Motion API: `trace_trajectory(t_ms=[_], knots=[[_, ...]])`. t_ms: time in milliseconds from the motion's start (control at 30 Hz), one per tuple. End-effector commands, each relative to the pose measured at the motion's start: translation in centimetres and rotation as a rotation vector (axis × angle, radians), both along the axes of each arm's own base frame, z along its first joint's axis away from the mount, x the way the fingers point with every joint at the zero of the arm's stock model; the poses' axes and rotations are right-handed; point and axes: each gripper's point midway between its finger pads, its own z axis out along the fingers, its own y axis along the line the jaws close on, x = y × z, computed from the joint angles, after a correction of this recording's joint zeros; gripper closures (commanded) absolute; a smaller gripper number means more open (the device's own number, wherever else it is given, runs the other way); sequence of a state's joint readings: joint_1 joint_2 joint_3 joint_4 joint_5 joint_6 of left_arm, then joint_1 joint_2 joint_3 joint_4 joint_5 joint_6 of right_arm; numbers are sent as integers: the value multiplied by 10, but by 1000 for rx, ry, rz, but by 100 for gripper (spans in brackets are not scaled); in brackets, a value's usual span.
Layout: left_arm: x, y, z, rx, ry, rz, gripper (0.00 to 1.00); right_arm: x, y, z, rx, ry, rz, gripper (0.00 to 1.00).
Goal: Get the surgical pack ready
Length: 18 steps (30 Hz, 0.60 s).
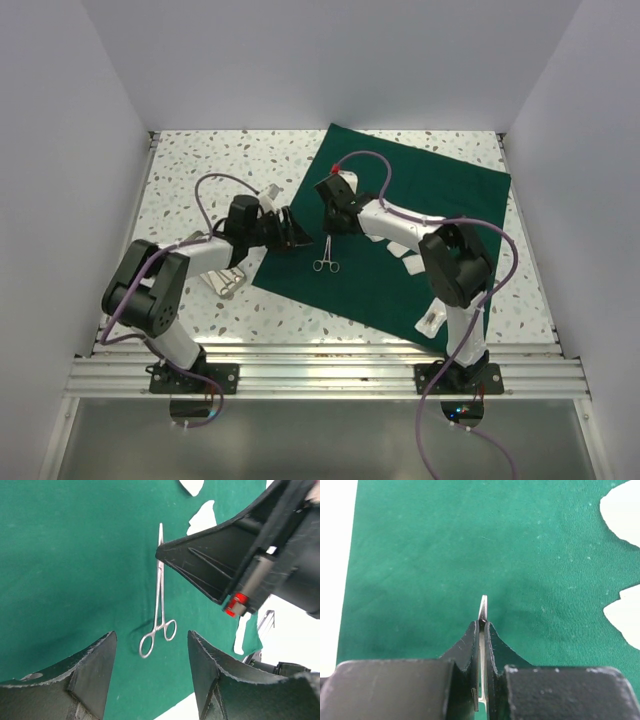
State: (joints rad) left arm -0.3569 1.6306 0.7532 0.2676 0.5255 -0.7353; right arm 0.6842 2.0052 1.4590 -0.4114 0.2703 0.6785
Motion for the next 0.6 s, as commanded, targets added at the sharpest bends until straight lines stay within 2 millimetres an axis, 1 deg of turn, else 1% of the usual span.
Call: trace_trajectory(t_ms=[0,33,67,100,133,200,233,333,400,467,500,533,567], knots=[[8,-19,6,-37,-72,-21,37,7,9,38,70,-84,35,100],[9,-24,8,-45,-79,-37,37,6,9,39,72,-84,38,100],[9,-28,3,-43,-79,-49,36,6,9,40,76,-85,40,100],[9,-35,4,-45,-90,-66,36,6,10,41,79,-85,42,100],[9,-37,0,-41,-94,-75,36,5,10,40,81,-82,41,100],[10,-45,1,-55,-120,-93,36,4,11,40,90,-84,42,100],[10,-47,1,-63,-124,-98,37,3,11,39,94,-80,43,100],[11,-53,-7,-70,-123,-104,39,1,13,39,104,-73,48,100],[15,-60,-5,-85,-135,-110,40,1,14,38,109,-67,50,100],[18,-62,-11,-76,-124,-110,40,0,15,35,110,-61,53,100],[19,-63,-10,-74,-122,-105,41,0,14,35,109,-60,52,100],[22,-59,-6,-58,-129,-71,48,0,13,35,107,-58,50,100],[24,-54,-4,-42,-138,-45,51,0,12,34,101,-56,48,100]])
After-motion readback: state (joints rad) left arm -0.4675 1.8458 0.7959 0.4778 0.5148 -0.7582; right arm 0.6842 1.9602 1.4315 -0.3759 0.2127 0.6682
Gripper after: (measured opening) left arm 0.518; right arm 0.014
